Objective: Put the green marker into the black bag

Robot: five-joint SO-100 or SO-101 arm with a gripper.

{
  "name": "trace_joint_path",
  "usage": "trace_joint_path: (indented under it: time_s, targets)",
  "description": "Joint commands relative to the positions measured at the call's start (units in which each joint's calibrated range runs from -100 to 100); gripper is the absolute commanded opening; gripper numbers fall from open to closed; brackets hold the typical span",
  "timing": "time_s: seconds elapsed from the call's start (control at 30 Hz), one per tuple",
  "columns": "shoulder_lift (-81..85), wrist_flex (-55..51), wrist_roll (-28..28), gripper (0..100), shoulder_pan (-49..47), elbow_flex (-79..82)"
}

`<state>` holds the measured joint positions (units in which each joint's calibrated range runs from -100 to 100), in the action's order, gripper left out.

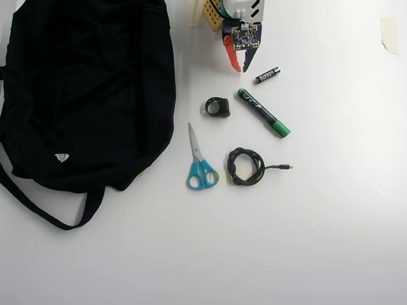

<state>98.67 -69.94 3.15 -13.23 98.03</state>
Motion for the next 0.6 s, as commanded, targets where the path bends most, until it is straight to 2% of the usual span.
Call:
trace_joint_path:
  time_s: [0.0,0.57]
  targets:
    - [0.6,0.4,-0.2,2,0.1,1.2]
    - [0.6,1.0,0.2,2,0.1,1.2]
